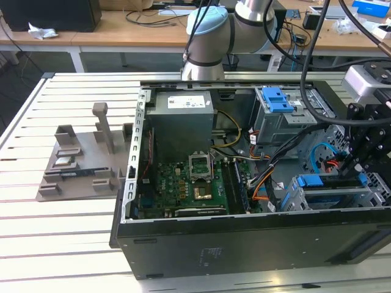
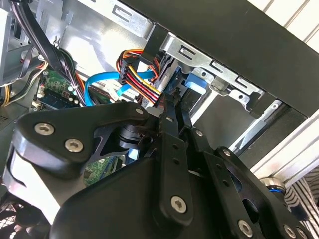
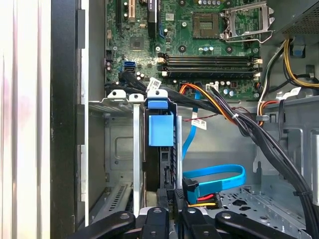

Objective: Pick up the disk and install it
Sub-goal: 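Insert the first disk wire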

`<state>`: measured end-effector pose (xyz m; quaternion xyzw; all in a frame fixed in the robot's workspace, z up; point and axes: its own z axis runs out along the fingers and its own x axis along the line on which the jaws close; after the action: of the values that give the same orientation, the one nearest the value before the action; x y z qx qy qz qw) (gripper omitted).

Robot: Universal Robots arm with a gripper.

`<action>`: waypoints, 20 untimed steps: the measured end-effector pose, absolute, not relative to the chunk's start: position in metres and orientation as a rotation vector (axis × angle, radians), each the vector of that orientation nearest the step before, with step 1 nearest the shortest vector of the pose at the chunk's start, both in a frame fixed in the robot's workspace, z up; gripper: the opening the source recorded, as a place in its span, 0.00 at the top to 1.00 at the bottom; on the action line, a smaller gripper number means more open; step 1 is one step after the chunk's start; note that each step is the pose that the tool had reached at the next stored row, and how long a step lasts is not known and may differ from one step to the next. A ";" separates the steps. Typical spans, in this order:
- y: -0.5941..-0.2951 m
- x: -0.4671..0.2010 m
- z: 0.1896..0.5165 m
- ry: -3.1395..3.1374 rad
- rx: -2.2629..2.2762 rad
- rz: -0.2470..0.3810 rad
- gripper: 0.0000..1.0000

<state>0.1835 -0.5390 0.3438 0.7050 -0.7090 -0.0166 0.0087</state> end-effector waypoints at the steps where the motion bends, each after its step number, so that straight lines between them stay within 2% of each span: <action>1: -0.539 0.184 0.344 -2.215 2.203 -0.052 0.83; 17: -0.538 0.184 0.336 -2.215 2.203 -0.052 0.83; 18: -0.538 0.184 0.336 -2.215 2.203 -0.053 0.82; 19: -0.538 0.184 0.336 -2.215 2.203 -0.052 0.75; 20: -0.538 0.184 0.337 -2.215 2.203 -0.052 0.75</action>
<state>0.1838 -0.5384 0.3368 0.7050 -0.7090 -0.0165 0.0087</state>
